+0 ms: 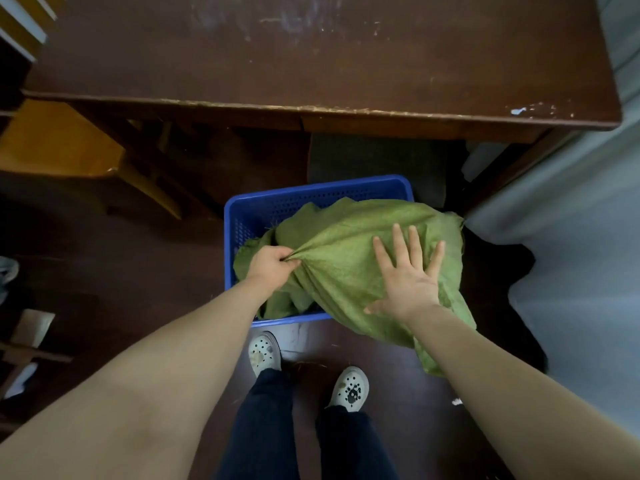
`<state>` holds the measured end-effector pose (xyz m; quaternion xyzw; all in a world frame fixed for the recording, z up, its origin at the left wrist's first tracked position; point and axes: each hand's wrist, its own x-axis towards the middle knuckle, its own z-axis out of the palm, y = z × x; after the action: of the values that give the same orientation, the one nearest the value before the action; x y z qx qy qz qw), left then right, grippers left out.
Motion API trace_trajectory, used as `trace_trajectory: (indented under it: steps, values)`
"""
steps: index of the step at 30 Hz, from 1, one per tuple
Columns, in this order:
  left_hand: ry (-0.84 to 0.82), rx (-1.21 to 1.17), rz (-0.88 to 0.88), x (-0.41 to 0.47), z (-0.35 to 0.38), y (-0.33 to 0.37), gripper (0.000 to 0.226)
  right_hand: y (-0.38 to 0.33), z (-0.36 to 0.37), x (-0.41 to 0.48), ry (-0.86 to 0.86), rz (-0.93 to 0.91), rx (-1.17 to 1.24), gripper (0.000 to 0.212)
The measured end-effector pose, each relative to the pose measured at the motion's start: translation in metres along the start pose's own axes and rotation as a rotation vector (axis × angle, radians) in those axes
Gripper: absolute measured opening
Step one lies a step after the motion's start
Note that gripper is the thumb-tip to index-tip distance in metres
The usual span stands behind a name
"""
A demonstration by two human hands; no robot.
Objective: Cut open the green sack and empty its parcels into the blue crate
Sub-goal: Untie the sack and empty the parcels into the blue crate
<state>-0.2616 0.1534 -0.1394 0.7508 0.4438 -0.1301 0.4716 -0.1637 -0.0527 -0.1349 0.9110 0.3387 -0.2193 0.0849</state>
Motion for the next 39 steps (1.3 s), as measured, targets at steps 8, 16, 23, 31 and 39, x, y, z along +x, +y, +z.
trace_trajectory:
  steps: [8,16,23,31,39]
  values:
    - [-0.016,-0.096,0.008,0.007,-0.009,-0.010,0.031,-0.015,0.010,0.021,0.098,-0.100,0.045,0.037]
    - [-0.161,0.379,-0.042,0.021,-0.006,-0.005,0.104,-0.003,-0.041,0.028,0.302,-0.056,0.305,0.028]
    - [-0.225,0.277,0.031,0.029,0.005,0.018,0.044,-0.005,-0.114,0.023,0.547,-0.082,0.382,0.051]
    - [-0.011,-0.154,0.126,0.010,0.002,0.033,0.019,0.014,-0.144,0.011,0.414,0.202,0.365,0.045]
    - [0.152,-0.269,0.231,-0.012,-0.010,0.072,0.012,0.005,-0.143,0.002,0.348,0.198,0.325,0.046]
